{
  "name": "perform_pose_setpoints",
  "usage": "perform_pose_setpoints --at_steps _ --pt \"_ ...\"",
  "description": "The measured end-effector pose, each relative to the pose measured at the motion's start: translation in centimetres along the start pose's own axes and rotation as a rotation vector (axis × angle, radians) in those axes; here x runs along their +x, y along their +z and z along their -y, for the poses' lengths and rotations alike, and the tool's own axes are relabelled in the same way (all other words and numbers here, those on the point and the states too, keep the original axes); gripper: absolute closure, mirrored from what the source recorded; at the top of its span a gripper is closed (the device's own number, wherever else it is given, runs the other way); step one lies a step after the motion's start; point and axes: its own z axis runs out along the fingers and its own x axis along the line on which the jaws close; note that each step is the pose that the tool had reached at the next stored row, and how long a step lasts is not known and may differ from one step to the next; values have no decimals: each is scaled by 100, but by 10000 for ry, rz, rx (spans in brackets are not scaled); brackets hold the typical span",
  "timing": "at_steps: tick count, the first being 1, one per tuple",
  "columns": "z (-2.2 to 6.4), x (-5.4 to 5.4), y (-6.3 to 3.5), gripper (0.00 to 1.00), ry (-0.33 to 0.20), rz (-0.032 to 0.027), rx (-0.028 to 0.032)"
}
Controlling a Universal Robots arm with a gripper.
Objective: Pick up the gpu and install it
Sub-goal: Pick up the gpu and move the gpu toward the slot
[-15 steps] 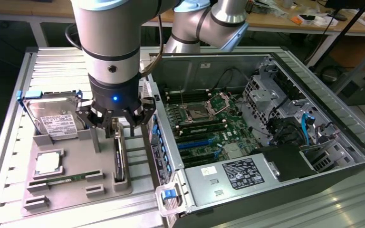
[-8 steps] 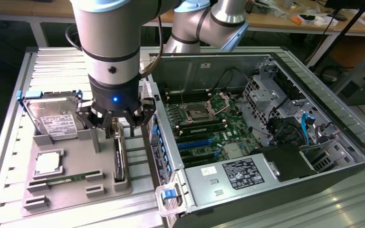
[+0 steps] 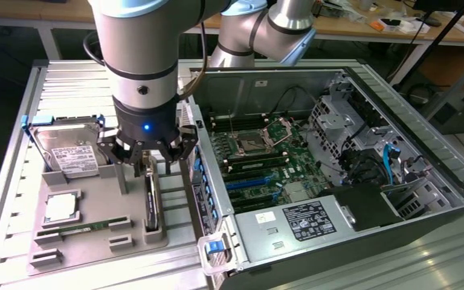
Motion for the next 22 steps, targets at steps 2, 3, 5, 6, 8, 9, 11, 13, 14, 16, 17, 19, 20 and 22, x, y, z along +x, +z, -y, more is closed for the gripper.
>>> perform_pose_setpoints --at_steps 2,3,5,6,8,9,11,13,14,16,17,19,20,22 --pt "0 0 7 46 0 1 -1" --pt "0 0 13 46 0 2 -2" --pt "1 0 27 46 0 0 0" --pt "2 0 36 46 0 0 0" --pt "3 1 51 46 1 0 1" --pt "5 3 56 46 1 0 1" --pt "7 11 67 46 0 -1 2" --pt "8 28 80 46 0 1 0" --pt "9 36 86 46 0 2 0" --pt "10 50 96 46 0 3 -1" --pt "11 58 102 46 0 3 0" --pt "13 69 115 46 0 2 2" --pt "14 74 121 46 0 1 3" --pt "15 80 131 46 -1 1 3"
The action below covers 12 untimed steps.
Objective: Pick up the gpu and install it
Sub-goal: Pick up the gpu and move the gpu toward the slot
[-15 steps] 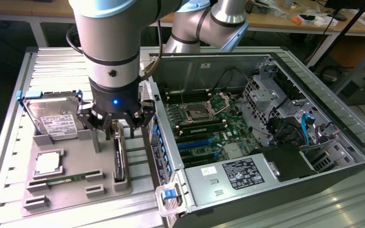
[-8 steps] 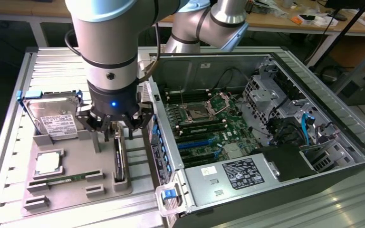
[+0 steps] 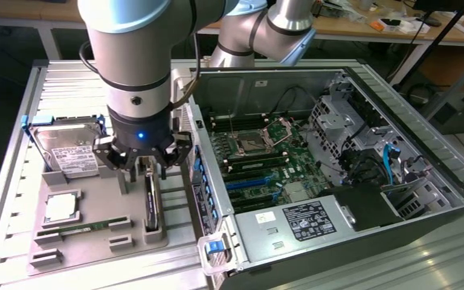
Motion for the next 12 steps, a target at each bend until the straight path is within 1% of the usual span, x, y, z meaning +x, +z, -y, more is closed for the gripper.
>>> perform_pose_setpoints --at_steps 12 --pt "4 17 70 46 0 1 0"
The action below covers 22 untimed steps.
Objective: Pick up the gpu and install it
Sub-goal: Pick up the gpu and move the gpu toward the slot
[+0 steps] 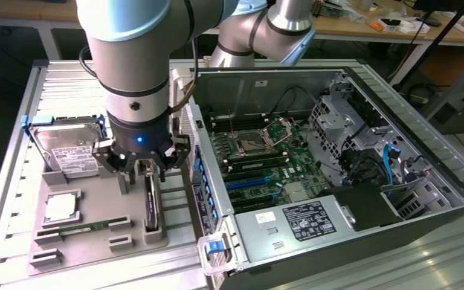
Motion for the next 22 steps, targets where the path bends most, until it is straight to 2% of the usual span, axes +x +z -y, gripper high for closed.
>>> perform_pose_setpoints --at_steps 22 --pt "5 7 92 46 0 0 0"
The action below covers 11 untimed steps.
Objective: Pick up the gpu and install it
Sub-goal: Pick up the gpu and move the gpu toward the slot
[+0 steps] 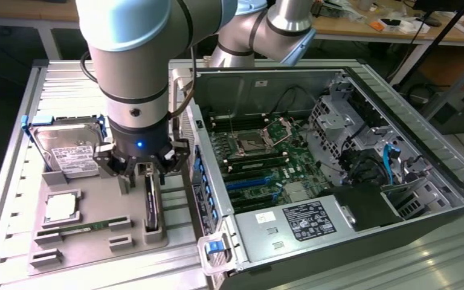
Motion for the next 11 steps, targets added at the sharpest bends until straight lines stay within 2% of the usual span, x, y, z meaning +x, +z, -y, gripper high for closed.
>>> perform_pose_setpoints --at_steps 11 --pt "2 2 42 46 0 1 0"
